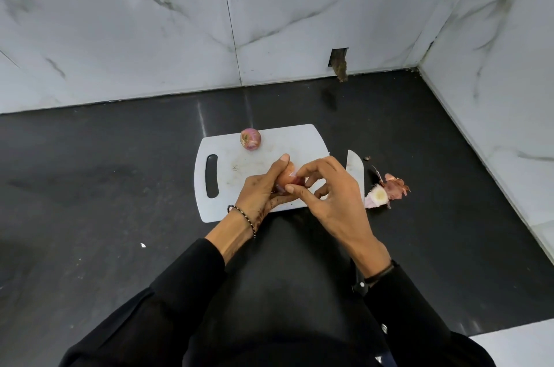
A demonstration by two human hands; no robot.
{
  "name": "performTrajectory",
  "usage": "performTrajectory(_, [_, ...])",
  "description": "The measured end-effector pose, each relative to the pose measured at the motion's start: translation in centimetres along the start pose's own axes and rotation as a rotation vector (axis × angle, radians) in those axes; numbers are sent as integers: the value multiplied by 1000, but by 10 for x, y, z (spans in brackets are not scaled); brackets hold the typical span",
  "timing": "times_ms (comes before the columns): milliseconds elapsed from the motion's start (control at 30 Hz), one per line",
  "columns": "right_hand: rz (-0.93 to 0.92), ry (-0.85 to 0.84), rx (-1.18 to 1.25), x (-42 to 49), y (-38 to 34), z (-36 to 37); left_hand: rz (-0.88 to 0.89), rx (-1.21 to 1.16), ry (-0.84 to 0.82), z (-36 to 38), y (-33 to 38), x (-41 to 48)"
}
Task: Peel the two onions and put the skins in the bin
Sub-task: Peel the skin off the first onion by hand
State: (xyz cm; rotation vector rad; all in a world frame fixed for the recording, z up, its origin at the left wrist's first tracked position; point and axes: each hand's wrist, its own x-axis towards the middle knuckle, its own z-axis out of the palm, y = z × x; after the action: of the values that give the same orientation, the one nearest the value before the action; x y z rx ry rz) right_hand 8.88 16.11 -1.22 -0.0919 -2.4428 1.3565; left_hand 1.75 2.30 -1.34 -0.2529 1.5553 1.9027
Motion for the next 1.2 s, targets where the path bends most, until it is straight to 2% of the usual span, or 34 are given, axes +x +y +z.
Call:
performTrajectory(400, [27, -51, -15, 20, 9, 6, -9, 24, 86, 3, 5, 15])
performTrajectory(533, [41, -17, -11, 22, 8, 9, -32, 8, 94, 2, 3, 18])
performTrajectory(833, [63, -87, -40, 35, 5, 10, -51, -20, 96, -2, 2, 24])
performTrajectory(1100, [-51, -181, -206, 33, 11, 18, -69, 2, 140, -3, 1, 28])
performTrajectory(1200, [-60, -113, -190, 21, 12, 24, -85, -14, 134, -4, 1, 29])
